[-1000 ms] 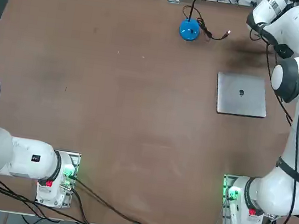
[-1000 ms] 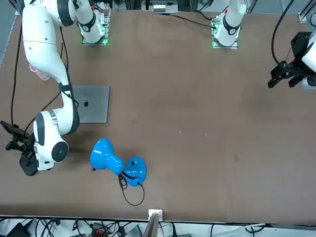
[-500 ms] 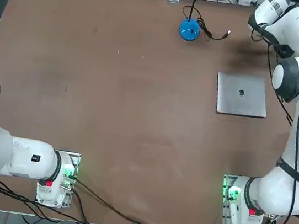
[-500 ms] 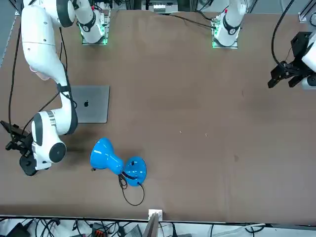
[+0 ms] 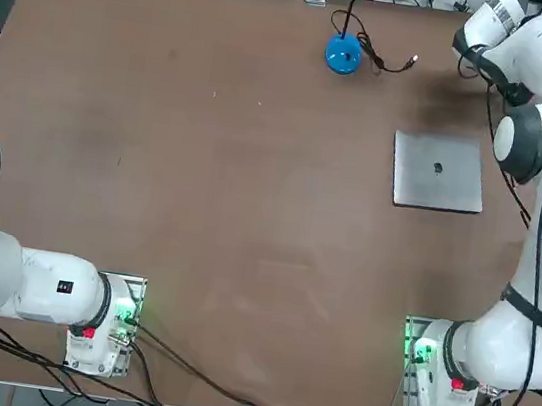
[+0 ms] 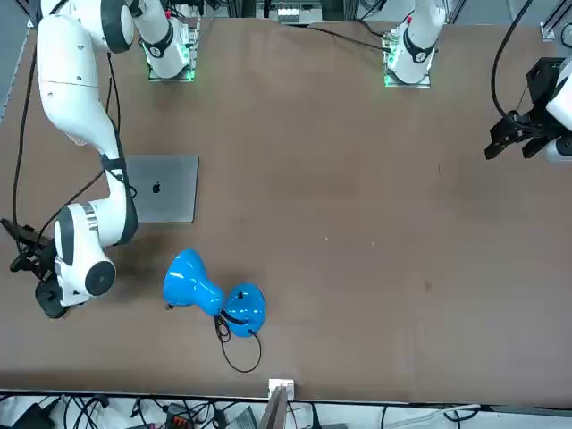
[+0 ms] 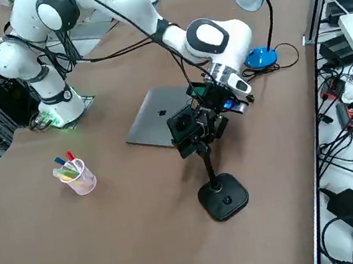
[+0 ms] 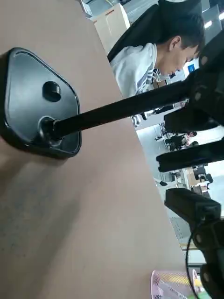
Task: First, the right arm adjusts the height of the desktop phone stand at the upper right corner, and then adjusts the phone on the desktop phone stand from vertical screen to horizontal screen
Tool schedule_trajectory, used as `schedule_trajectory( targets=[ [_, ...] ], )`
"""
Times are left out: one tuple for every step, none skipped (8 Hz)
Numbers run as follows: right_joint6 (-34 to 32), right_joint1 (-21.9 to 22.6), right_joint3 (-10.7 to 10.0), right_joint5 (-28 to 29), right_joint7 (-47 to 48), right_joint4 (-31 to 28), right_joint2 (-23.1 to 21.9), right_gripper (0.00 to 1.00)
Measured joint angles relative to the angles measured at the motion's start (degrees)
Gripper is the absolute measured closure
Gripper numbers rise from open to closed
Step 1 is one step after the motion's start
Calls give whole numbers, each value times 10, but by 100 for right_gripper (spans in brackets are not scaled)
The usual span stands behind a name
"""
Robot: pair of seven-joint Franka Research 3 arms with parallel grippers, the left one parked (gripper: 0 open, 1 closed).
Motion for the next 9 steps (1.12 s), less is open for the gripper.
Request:
schedule_trajectory(
  targets=[
    [-2,0,-1,0,0,0,0,29],
    [-6,0,-1,0,-2,0,0,30],
    [-8,0,-1,0,-3,0,0,32],
    [-8,0,-1,0,-4,0,0,41],
    [-8,0,-1,0,-4,0,0,51],
    [-8,0,-1,0,-4,0,0,57],
    [-8,0,-1,0,-4,1,0,64],
    [-9,0,-1,0,-6,4,0,70],
    [-11,0,-1,0,-8,7,0,74]
  ],
)
